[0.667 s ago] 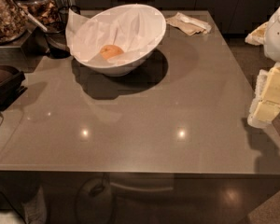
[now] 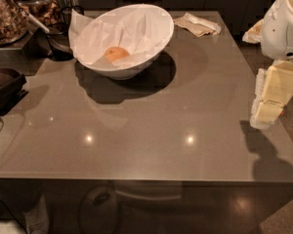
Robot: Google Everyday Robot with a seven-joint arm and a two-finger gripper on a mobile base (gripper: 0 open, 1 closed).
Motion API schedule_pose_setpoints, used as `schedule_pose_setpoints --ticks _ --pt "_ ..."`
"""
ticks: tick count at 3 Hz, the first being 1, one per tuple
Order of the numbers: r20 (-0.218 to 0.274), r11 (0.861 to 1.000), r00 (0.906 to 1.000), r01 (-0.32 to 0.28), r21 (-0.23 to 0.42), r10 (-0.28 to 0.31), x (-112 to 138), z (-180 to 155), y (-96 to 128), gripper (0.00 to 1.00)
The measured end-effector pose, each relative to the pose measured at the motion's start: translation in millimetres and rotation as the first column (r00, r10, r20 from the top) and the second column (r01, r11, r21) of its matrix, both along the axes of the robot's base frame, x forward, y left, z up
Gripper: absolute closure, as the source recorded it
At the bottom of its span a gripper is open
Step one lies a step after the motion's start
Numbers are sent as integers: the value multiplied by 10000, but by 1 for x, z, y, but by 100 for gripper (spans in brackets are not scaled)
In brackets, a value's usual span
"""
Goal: Pick orange from white bowl
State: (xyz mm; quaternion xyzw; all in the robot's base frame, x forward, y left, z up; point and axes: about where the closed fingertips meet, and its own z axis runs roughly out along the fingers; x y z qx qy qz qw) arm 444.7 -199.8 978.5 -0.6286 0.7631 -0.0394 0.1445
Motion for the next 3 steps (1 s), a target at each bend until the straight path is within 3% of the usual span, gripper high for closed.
schedule_pose_setpoints --ticks 1,2,3 --pt "-61 9957 9965 -835 -413 833 7 0 23 0" --pt "31 9957 9965 -836 -389 838 9 1 24 0" --pt "-90 9991 9991 -414 72 414 21 0 29 0"
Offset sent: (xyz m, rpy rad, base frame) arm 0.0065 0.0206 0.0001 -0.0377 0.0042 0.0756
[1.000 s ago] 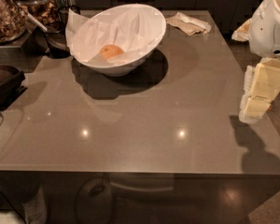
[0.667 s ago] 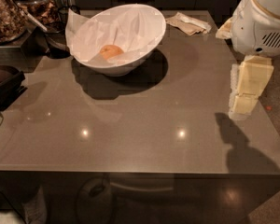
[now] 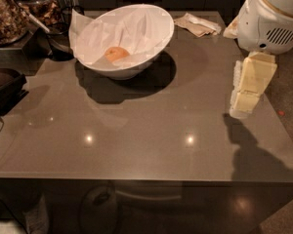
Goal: Pick orange from white bowl
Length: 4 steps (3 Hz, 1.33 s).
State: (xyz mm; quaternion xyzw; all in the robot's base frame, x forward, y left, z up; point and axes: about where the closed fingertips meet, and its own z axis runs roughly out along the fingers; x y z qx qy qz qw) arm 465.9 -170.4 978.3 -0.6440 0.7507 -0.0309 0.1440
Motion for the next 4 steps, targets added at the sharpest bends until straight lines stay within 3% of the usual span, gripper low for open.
schedule_pose_setpoints --ticks 1,2,3,4 --pt "-259 9963 9966 792 333 -784 32 2 6 0" --pt "-436 9926 9949 945 757 -913 62 6 18 0" --pt "-168 9916 9956 933 894 -922 68 11 21 0" --pt "-89 9785 9943 1061 1767 -1062 91 17 40 0"
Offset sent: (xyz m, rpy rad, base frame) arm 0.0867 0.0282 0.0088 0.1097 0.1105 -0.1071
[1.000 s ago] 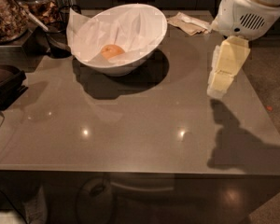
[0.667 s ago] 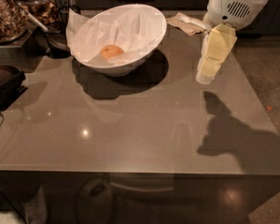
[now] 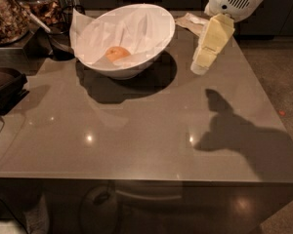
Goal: Pick orange from white bowl
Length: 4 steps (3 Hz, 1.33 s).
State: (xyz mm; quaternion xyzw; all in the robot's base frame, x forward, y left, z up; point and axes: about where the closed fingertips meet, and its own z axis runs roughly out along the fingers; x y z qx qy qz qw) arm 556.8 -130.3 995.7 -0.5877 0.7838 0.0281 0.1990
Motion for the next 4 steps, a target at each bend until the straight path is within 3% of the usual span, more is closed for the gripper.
schedule_pose_setpoints --ticks 1,2,3,4 --pt "204 9997 9997 -108 204 104 28 16 27 0" --pt "319 9959 9956 -889 160 884 50 22 63 0" --pt "563 9955 9945 -900 293 882 56 26 69 0" --pt "548 9948 9960 -737 701 699 74 26 94 0"
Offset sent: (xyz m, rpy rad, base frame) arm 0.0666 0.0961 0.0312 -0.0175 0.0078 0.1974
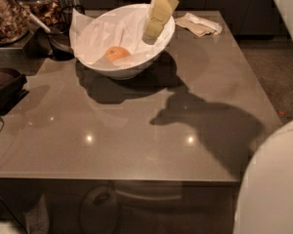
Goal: Pick orange from white bowl
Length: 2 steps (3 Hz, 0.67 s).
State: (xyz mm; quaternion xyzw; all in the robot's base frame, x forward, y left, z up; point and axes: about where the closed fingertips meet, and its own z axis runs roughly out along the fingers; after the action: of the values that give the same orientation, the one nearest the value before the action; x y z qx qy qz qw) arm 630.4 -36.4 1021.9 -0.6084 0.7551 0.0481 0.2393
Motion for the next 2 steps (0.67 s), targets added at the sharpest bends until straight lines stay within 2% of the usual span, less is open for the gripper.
schedule_pose_setpoints --ticks 1,2 --pt "-371 9997 9990 259 -24 -260 24 -8 33 0" --pt "-175 9996 9996 244 134 -242 30 -6 40 0"
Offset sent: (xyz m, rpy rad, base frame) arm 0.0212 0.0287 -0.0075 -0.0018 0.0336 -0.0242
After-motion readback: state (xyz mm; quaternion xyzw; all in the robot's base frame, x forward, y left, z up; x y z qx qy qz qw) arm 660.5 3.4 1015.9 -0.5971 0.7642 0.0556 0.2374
